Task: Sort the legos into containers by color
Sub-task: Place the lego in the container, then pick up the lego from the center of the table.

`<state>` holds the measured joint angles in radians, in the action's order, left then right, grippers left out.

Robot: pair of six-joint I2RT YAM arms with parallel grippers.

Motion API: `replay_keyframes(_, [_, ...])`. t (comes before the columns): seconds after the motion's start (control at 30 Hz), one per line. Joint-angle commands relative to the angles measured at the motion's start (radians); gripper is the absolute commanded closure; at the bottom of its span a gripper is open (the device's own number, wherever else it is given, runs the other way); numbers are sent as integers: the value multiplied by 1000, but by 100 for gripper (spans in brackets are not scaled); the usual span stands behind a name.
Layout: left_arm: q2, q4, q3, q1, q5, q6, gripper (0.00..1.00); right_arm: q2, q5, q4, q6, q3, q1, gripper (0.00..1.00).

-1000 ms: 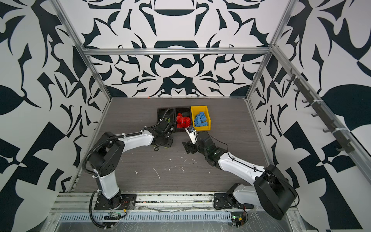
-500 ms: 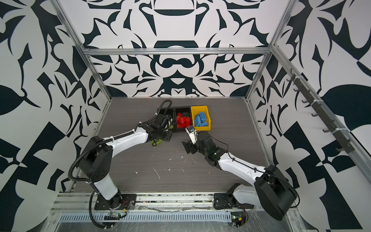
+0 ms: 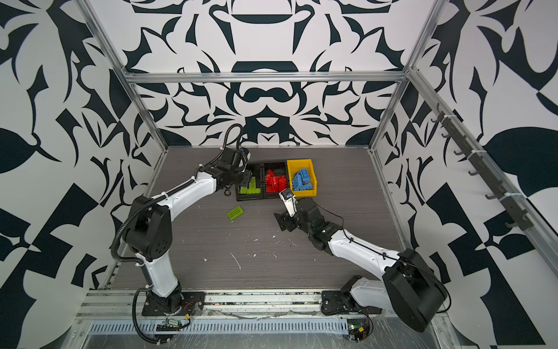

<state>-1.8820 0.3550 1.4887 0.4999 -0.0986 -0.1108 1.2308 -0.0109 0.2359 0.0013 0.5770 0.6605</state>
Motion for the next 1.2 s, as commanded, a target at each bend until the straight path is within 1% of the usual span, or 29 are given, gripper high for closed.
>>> replay_keyframes(0.0, [-58, 4, 68, -7, 11, 41, 63, -13, -2, 13, 13, 38, -1, 8])
replay_keyframes(0.07, [-82, 13, 93, -13, 16, 44, 63, -12, -2, 14, 15, 38, 1, 8])
replay_keyframes(0.2, [-103, -6, 86, -21, 34, 41, 61, -8, -6, 29, 10, 31, -1, 8])
replay_keyframes(0.23, [-113, -7, 86, -21, 33, 43, 59, -12, -7, 32, 6, 29, 0, 8])
replay_keyframes(0.3, [-133, 9, 104, -23, 36, 47, 49, -22, -21, 27, 3, 27, -1, 8])
replay_keyframes(0.43, [-142, 25, 111, -30, 65, 53, 41, -53, -40, 38, 5, 12, -1, 8])
replay_keyframes(0.5, [-121, 24, 106, -29, 84, 56, 38, -59, -35, 36, 8, 12, -1, 8])
replay_keyframes(0.53, [-101, 28, 104, -30, 89, 56, 35, -59, -31, 36, 9, 12, -1, 8])
replay_keyframes(0.57, [-80, 35, 101, -29, 90, 58, 29, -57, -29, 37, 11, 14, -1, 8])
replay_keyframes(0.63, [-28, 50, 83, -30, 96, 60, 24, -50, -23, 38, 12, 15, -1, 8])
replay_keyframes(0.7, [35, 57, 44, -30, 84, 63, 20, -40, -21, 39, 12, 18, -1, 8])
replay_keyframes(0.73, [71, 63, 16, -29, 73, 66, 16, -36, -21, 39, 13, 20, 0, 8])
replay_keyframes(0.77, [101, 76, -8, -29, 66, 68, 8, -31, -20, 39, 14, 21, -1, 8])
replay_keyframes(0.8, [129, 94, -35, -29, 57, 71, 5, -28, -17, 39, 15, 22, -1, 8])
replay_keyframes(0.87, [172, 127, -90, -28, 33, 80, 0, -26, -12, 37, 16, 24, -1, 8])
replay_keyframes(0.97, [237, 132, -201, -25, 10, 76, 0, -24, -8, 36, 17, 24, -1, 8])
replay_keyframes(1.07, [302, 95, -317, -24, -10, 55, 0, -18, -10, 34, 17, 27, -1, 8])
replay_keyframes(1.17, [338, 36, -404, -24, 30, 57, 0, -10, -2, 34, 22, 30, -1, 8])
